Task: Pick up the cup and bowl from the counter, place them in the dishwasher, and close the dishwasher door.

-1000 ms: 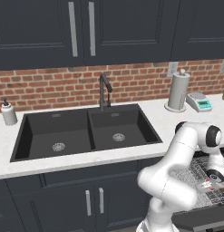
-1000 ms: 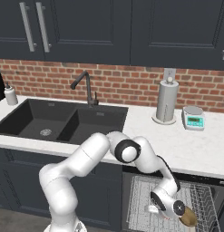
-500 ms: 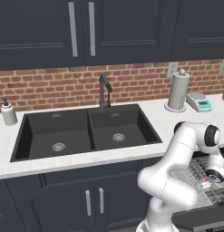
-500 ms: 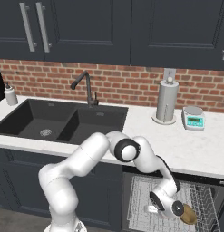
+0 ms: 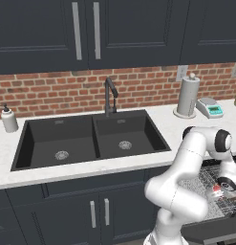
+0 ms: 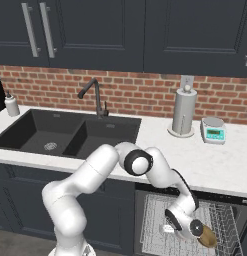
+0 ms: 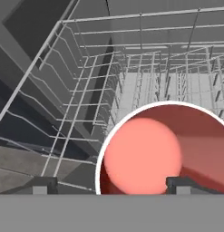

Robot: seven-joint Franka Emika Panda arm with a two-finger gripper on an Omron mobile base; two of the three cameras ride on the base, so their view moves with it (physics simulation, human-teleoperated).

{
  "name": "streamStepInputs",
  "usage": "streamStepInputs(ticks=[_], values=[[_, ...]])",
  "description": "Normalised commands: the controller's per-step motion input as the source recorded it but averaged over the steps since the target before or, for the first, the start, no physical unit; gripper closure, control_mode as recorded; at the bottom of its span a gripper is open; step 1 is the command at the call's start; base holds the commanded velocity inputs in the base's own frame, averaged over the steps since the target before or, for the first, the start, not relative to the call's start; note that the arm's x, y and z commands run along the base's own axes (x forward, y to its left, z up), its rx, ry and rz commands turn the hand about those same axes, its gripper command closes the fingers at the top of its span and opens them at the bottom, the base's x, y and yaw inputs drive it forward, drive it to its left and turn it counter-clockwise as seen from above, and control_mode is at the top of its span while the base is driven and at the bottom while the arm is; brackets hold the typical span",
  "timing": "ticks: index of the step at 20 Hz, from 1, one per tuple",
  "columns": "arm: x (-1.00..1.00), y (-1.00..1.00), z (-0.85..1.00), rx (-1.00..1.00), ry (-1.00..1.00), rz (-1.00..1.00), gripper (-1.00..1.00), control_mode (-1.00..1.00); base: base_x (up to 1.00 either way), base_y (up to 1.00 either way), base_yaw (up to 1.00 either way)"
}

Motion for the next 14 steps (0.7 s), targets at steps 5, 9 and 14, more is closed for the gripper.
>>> streamStepInputs(ticks=[5,9,14], values=[[-0.24,0.0,0.26,0.0,0.0,-0.03,-1.0,-1.0,0.0,0.0,0.0],[-0.58,-0.03,0.33,0.0,-0.03,-0.04,-1.0,-1.0,0.0,0.0,0.0],[-0.59,-0.1,0.62,0.0,0.0,-0.14,-1.0,-1.0,0.0,0.0,0.0]])
